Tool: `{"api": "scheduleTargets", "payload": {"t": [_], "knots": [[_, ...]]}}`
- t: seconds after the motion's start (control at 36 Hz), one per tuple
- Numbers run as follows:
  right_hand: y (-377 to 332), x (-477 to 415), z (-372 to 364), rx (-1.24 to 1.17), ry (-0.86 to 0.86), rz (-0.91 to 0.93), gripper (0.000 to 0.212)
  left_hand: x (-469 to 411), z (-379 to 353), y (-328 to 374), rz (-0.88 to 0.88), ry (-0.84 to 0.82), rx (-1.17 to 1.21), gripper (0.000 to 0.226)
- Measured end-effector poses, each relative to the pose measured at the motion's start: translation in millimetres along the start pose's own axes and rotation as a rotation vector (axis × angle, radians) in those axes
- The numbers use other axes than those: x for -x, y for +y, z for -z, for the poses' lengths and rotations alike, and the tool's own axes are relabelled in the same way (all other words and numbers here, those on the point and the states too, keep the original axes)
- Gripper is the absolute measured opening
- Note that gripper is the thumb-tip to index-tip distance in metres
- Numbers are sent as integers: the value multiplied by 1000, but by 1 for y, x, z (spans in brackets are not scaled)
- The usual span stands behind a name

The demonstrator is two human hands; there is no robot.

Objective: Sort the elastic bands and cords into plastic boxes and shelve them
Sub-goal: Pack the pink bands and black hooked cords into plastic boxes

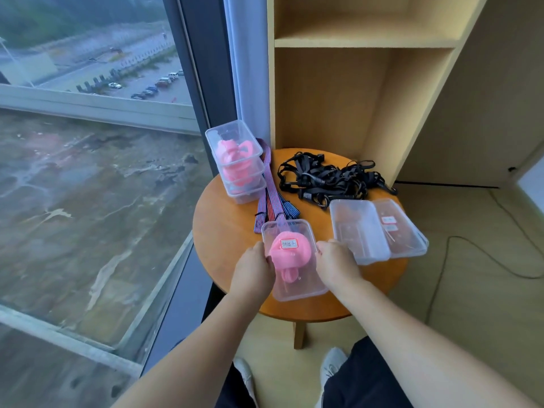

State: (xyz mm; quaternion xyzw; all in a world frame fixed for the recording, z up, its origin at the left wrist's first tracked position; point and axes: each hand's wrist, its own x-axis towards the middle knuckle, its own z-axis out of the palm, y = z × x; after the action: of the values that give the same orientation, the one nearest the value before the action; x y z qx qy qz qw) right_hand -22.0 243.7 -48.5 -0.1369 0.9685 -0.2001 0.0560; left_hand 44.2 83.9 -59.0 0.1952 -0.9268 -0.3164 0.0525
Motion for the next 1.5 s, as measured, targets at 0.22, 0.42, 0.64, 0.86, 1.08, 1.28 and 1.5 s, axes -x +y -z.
{"api": "scheduleTargets", "payload": {"t": [0.22, 0.42, 0.64, 0.86, 1.08, 1.28, 1.5], "knots": [[5, -6, -6, -62, 4, -34, 35, -5, -3, 4, 9, -20, -10, 5], [5, -11, -9, -119, -82, 34, 28, -5, -3, 1, 15, -79, 9, 58], [-5, -18, -10, -86, -235, 130, 56, -4, -5, 5, -80, -154, -37, 44], [-5, -15, -33, 97, -171, 254, 65, -4, -10, 0, -89, -192, -190, 54], [0, -14, -35, 66, -202, 327, 54, -3, -12, -4, -141, -156, -173, 62], [-2, -16, -27, 0, -184, 258, 49, -6, -11, -5, -247, -175, -154, 56], [0, -15, -30, 74, -227, 251, 52, -10, -17, -9, -195, -206, -89, 58]]}}
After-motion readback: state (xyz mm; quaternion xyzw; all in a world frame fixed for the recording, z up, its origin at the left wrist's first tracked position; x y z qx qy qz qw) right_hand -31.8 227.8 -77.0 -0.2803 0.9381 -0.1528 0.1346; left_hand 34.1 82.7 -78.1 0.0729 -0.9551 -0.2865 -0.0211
